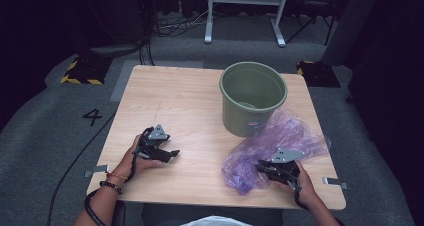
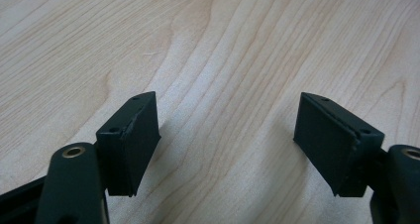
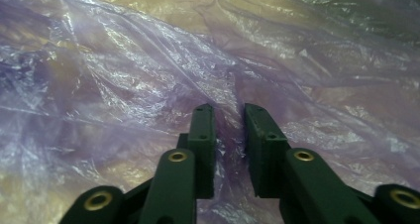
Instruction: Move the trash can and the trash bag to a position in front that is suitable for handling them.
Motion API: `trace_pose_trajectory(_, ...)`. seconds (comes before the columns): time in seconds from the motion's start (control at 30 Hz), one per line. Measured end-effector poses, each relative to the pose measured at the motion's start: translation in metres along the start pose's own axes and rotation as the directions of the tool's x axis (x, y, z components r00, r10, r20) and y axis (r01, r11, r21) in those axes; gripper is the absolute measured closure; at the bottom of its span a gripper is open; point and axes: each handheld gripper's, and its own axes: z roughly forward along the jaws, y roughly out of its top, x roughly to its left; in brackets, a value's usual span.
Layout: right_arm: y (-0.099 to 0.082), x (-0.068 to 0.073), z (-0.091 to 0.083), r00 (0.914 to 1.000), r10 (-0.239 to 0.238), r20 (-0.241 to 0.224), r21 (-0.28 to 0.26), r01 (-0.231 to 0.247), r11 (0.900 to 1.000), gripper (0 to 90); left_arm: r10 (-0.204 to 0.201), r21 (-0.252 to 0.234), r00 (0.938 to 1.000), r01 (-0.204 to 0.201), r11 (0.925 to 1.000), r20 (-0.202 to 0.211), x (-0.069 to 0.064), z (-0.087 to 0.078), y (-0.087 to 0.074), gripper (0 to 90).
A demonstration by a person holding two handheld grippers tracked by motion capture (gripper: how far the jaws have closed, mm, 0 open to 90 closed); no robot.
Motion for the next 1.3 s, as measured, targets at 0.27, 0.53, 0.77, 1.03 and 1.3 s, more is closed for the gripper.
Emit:
trace_pose_trajectory(0.27, 0.000, -0.011, 0.003, 0.9976, 0.042, 0.055, -0.045, -0.039, 0.9982, 88.2, 0.000, 0.000, 1.0000, 0.000, 1.0000, 0.001, 0.000, 0.000, 0.000, 25.4)
trace_pose_trajectory(0.53, -0.004, -0.019, -0.010, 0.9932, 0.080, 0.084, -0.105, -0.071, 0.9919, 88.8, 0.000, 0.000, 1.0000, 0.000, 1.0000, 0.000, 0.000, 0.000, 0.000, 25.4)
trace_pose_trajectory(0.77, -0.004, -0.025, -0.025, 0.9859, 0.104, 0.131, -0.160, -0.082, 0.9837, 88.7, 0.000, 0.000, 1.0000, 0.000, 1.0000, 0.000, 0.000, 0.000, 0.000, 25.4)
trace_pose_trajectory(1.03, -0.003, -0.031, -0.031, 0.9821, 0.122, 0.144, -0.189, -0.094, 0.9775, 88.8, 0.000, 0.000, 1.0000, 0.000, 1.0000, 0.000, 0.000, 0.000, 0.000, 25.4)
trace_pose_trajectory(1.3, 0.000, -0.035, -0.041, 0.9762, 0.134, 0.171, -0.229, -0.093, 0.9690, 88.9, 0.000, 0.000, 1.0000, 0.000, 1.0000, 0.000, 0.000, 0.000, 0.000, 25.4)
